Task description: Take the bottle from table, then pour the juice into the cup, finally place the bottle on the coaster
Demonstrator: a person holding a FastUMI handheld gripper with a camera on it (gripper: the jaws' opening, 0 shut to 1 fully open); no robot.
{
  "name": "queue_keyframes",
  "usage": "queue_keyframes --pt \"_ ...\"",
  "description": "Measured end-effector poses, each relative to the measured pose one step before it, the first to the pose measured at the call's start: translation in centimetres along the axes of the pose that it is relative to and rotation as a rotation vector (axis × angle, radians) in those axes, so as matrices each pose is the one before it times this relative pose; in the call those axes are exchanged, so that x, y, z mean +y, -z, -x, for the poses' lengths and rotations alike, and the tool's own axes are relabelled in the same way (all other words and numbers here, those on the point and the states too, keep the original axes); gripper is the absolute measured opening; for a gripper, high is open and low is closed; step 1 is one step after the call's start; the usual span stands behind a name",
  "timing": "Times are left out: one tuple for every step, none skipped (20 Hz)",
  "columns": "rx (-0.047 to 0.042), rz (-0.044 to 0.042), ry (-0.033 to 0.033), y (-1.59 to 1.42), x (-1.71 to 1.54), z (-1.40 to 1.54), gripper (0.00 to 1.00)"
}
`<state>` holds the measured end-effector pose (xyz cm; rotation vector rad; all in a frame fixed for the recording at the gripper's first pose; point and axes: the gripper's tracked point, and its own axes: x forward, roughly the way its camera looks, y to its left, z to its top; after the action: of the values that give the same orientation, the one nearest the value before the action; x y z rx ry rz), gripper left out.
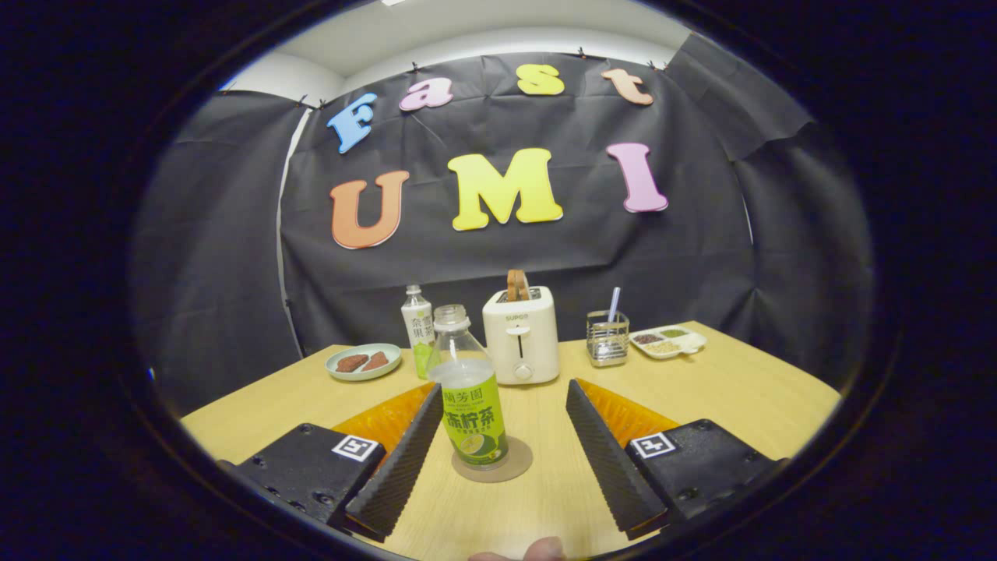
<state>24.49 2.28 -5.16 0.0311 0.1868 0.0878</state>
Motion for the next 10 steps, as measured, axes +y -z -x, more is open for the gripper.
queue_keyframes --pt "-0.01184 0.01379 0.00783 -0.418 0.045 1.133 1.0" --pt "-0.01393 0.01227 -0.00062 -0.532 0.247 1.109 1.0" --pt "-0.01263 0.01737 0.005 -0.333 0.098 1.144 1.0" --pt "-0.01285 0.01321 0.00872 -0.25 -0.041 1.169 1.0" --pt "-0.01099 0.01256 0.00951 -0.115 -0.058 1.178 1.0" --pt "-0.01227 0.01099 0.00753 -0.227 -0.049 1.253 1.0" --pt "-0.00945 0.0105 0.00646 0.029 0.092 1.305 1.0" --pt "-0.00635 0.00458 0.00577 -0.005 -0.067 1.206 1.0" --pt "0.00049 -0.00833 0.00818 0.134 -0.1 1.235 1.0" --pt "-0.00462 -0.01509 0.00365 -0.011 -0.074 1.198 1.0"
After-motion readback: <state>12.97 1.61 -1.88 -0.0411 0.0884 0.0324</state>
